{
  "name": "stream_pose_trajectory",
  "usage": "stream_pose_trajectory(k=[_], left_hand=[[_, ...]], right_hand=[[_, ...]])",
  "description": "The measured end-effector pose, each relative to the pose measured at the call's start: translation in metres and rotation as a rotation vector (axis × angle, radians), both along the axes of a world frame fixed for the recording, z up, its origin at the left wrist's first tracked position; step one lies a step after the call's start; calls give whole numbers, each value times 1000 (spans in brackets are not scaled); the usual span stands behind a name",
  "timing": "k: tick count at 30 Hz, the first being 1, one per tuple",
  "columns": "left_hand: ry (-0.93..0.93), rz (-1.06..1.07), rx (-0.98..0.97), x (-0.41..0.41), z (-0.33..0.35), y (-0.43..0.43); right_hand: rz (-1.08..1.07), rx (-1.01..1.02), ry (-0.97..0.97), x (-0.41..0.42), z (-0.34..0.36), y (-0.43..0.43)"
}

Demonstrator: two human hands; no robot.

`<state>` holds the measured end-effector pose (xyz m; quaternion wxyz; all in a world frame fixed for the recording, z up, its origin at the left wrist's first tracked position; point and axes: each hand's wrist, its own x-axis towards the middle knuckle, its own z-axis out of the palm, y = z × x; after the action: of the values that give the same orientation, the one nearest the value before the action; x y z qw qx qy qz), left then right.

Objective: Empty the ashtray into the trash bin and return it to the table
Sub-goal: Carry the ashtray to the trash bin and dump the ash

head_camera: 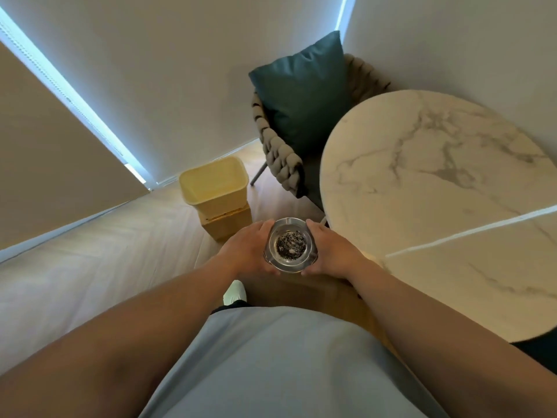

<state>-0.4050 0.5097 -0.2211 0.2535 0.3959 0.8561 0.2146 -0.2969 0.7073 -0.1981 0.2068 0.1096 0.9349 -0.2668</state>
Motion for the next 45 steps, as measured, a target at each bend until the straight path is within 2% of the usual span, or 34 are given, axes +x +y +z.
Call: stream_pose_trajectory(k=[12,22,31,45], left_hand=[[-19,176,0,-100,2,-87],[-39,286,32,-132,2,-132],[-50,365,-27,-145,-3,-121],[-66,532,-104,-188,11,-55]], right_hand=[[175,-13,34,-138,-2,-74],[269,-31,27,-196,-4,-112],[362,-55,-26,-227,-12,-98],[528,-100,-11,-307,-3,-33]])
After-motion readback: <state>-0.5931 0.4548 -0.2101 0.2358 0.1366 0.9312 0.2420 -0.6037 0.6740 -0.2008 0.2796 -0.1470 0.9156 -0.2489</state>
